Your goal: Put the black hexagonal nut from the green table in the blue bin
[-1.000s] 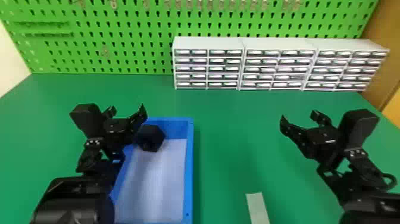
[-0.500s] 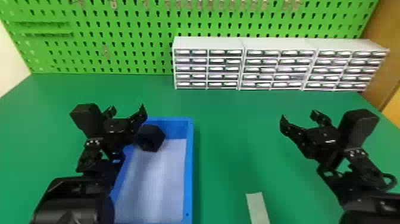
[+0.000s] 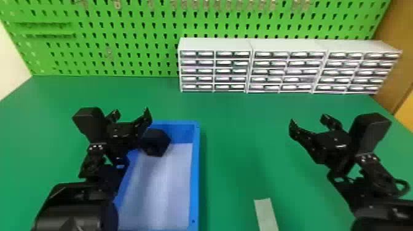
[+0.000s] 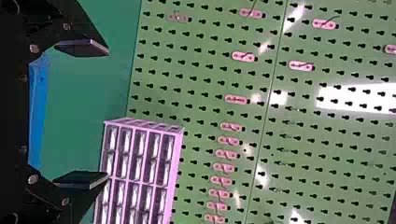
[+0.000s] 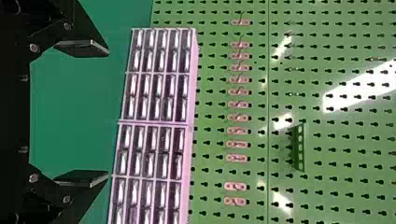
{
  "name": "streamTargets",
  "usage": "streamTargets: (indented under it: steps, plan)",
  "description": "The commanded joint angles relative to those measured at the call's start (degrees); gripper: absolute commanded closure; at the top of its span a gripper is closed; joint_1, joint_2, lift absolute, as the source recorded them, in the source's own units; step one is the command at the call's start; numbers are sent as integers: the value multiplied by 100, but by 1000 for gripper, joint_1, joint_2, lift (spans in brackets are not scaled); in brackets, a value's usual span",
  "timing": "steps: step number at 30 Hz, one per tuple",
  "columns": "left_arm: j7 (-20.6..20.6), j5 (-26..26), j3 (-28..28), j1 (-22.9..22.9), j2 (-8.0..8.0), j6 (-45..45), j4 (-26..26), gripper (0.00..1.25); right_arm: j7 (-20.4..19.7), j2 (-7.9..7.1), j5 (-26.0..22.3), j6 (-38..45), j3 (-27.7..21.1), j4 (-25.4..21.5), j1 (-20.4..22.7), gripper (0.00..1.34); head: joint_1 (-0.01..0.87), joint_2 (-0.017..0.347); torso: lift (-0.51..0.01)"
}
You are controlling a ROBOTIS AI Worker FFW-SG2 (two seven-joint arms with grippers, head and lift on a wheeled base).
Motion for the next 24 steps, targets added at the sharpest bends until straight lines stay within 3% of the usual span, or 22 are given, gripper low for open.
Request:
streamTargets:
  steps: [1,24]
  plan:
    - [0,8,0,0,0,0,0,321,0,-2,2,1,9,0,0,349,686,51,-97]
    - [0,8,18,-9,0,-26,0,321,0,-11,2,-8,17,9,-18,349,686,51,-97]
